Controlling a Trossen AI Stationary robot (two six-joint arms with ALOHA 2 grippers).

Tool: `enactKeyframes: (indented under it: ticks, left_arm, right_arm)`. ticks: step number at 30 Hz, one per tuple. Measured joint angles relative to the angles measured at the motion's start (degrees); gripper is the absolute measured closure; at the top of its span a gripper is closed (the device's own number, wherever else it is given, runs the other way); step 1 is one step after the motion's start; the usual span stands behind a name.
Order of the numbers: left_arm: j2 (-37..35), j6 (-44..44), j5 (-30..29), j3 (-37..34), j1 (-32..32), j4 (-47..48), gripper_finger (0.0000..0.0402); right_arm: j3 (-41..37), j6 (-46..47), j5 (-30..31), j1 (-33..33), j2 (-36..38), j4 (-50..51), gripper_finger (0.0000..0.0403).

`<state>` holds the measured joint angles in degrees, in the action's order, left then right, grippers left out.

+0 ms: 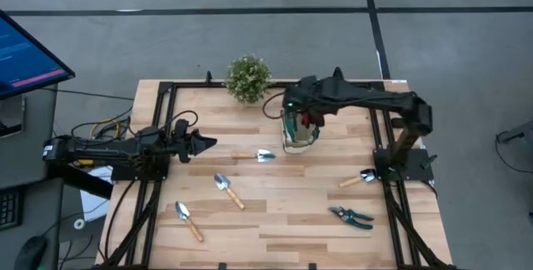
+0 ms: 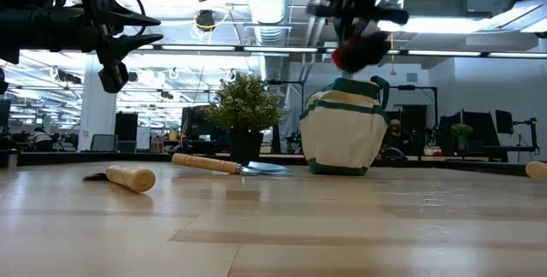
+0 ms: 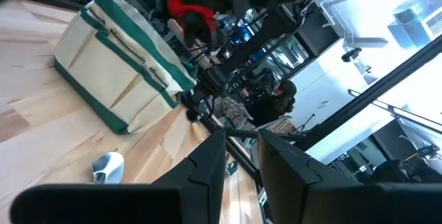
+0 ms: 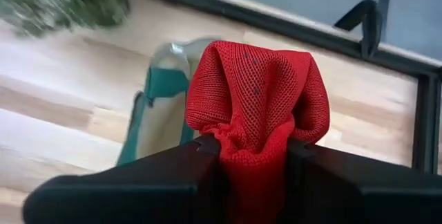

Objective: Pick & Place Garden tools in Gardening bag
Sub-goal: Put the red gloves into the white gardening bag

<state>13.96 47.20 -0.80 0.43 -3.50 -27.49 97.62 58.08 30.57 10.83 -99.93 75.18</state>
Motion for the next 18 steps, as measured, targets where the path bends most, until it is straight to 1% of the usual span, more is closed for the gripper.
enactKeyframes:
  ticks: [6,11,18]
  left_arm:
    - [0.09,0.21,0.0,-0.02,-0.01,-0.03,0.0316]
    - [0.15,0.22,0.01,-0.01,-0.01,-0.2,0.0316]
    - [0.2,0.24,0.0,-0.02,-0.01,-0.5,0.0316]
  right_arm:
    - [0.04,-1.0,-2.61,-0.6,-4.47,-3.04,0.0345]
    - [0.04,-1.08,-4.47,-0.61,-5.43,-5.64,0.0345]
    - [0.16,-1.08,-5.66,-0.64,-6.86,-5.5,0.0345]
